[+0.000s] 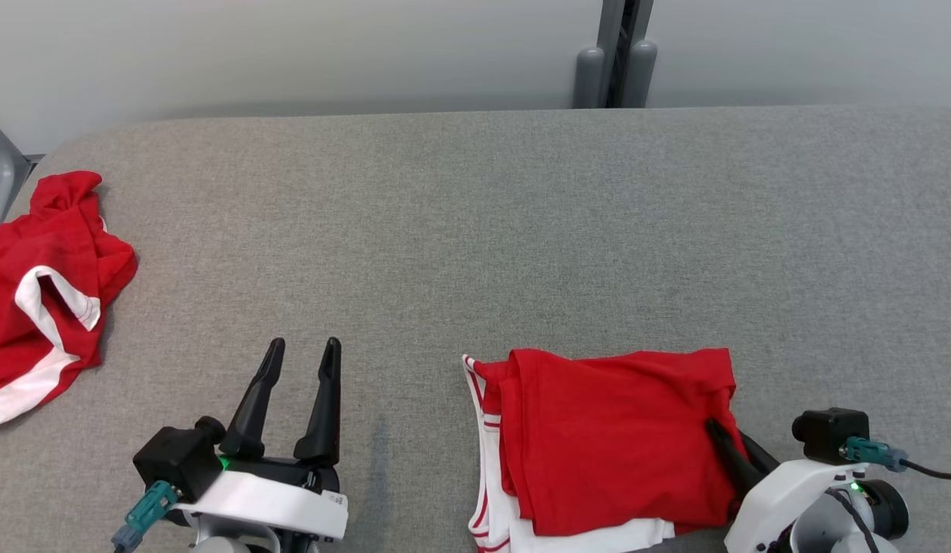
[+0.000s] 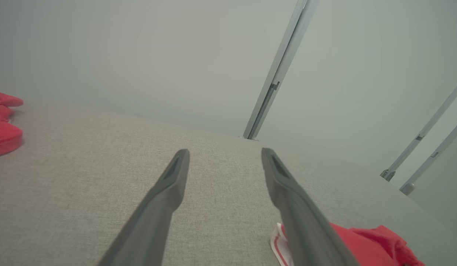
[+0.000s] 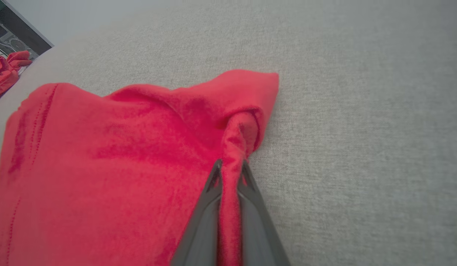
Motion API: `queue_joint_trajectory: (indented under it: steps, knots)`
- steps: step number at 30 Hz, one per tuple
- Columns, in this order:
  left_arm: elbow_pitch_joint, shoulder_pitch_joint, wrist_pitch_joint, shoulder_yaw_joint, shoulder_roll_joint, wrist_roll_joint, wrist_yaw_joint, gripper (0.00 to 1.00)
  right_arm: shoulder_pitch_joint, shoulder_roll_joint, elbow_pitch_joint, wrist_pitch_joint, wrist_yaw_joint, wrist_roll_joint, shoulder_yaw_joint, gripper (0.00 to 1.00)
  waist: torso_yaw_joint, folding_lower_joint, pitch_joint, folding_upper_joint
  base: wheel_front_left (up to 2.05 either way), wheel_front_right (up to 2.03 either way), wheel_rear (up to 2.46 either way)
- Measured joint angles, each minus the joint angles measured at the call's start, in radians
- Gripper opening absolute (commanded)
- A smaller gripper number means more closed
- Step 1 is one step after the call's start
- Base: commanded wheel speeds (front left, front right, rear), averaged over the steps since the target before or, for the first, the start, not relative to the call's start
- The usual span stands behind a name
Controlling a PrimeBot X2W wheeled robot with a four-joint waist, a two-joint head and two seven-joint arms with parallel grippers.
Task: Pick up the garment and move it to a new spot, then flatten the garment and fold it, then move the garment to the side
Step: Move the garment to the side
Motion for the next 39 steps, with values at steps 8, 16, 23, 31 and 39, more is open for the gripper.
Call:
queue_joint_trajectory:
  steps: [8,16,23,31,39]
  knots:
    - [-0.001,0.002,0.000,-0.020,0.000,0.023,-0.003,1.00,-0.033,-0.037,0.001,-0.011,0.000,-0.039,0.036,0.00,-0.018,0.0000,-0.006,0.0000,0.00,0.00,0.00]
    - [-0.011,-0.035,0.000,-0.084,0.000,0.081,-0.009,1.00,-0.182,-0.204,-0.003,0.009,0.000,-0.081,0.119,0.00,-0.059,0.0000,0.066,0.0000,0.00,0.00,0.00]
    - [-0.017,-0.159,-0.001,-0.170,0.000,0.153,-0.018,1.00,-0.368,-0.388,0.022,-0.026,0.000,-0.080,0.155,0.00,-0.101,0.0000,0.198,0.0000,0.00,0.00,0.00]
    - [-0.058,-0.377,-0.002,-0.395,0.016,0.217,-0.024,1.00,-0.534,-0.563,0.096,-0.095,0.000,-0.063,0.119,0.00,-0.153,0.0000,0.390,0.0000,0.00,0.00,0.00]
    - [-0.078,-0.547,-0.003,-0.510,0.029,0.180,-0.024,1.00,-0.613,-0.682,0.207,-0.112,0.001,-0.109,0.053,0.00,-0.183,0.0000,0.566,0.0000,0.00,0.00,0.00]
